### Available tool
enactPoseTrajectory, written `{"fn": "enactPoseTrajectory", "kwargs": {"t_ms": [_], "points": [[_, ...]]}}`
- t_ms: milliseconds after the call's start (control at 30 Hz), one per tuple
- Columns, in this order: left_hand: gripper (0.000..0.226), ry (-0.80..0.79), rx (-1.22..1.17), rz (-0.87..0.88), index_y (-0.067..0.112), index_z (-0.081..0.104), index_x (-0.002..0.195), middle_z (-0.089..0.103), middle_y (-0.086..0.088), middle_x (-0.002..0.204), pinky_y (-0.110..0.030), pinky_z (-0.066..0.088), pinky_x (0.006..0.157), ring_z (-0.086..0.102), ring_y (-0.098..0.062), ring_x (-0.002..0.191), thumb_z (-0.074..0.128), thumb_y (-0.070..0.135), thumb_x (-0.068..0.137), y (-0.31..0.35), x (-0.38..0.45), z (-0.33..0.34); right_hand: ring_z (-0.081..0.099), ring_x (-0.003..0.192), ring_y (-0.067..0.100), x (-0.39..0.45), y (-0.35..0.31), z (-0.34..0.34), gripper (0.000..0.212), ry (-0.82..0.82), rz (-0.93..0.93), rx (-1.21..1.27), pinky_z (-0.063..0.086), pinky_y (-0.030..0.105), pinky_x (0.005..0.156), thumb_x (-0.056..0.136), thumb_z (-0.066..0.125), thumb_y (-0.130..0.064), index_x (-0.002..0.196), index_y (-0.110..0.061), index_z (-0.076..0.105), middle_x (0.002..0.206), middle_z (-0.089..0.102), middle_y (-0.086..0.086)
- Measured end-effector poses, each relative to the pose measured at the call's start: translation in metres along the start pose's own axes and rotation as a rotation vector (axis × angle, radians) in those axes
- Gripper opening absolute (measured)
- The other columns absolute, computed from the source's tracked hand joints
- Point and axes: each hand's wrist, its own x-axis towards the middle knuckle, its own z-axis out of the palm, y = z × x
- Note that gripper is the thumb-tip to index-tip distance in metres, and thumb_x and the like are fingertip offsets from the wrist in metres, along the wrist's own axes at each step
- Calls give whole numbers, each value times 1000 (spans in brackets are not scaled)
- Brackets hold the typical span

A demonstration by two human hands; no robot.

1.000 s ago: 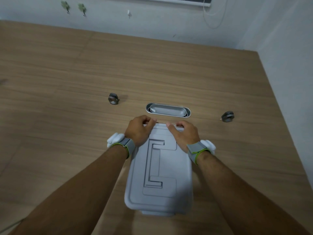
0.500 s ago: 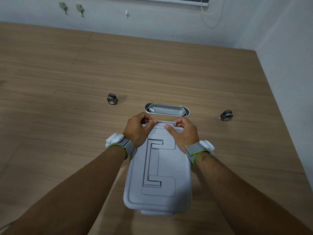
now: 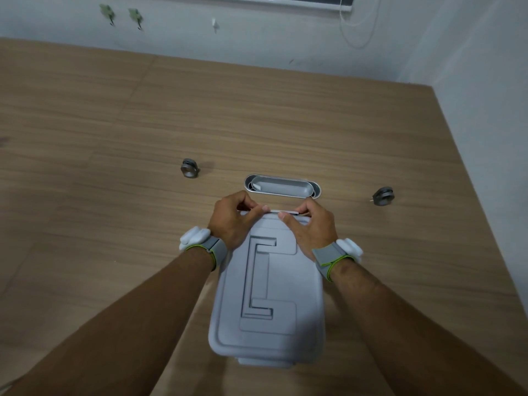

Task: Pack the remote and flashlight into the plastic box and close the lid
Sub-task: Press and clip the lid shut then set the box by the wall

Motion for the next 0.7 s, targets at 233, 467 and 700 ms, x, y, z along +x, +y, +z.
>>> {"fn": "enactPoseTrajectory", "kwargs": {"t_ms": [233,467,700], "points": [[34,12,317,62,29,73,88,74,11,85,-31,56,73,69,-8,82,59,59,84,8,-12,-8,63,86,21,-9,-4,-1,33,-30,-75,-149,51,34,72,79,69,-48,93,-19,60,92,69,-1],[47,-60,470,160,11,52,141,52,-13,145,-36,38,110,48,-30,133,52,33,99,9,-54,-12,25,145,29,-53,5,-6,68,-152,-224,-318,16,34,119,89,45,-52,143,-11,41,153,37,11],[58,-61,493,132,3,35,151,24,-15,161,-28,13,120,22,-29,149,48,32,102,5,-100,-10,-1,150,22,-85,12,-15,72,-232,-292,-418,12,38,121,91,43,-51,150,-14,27,163,11,5]]}}
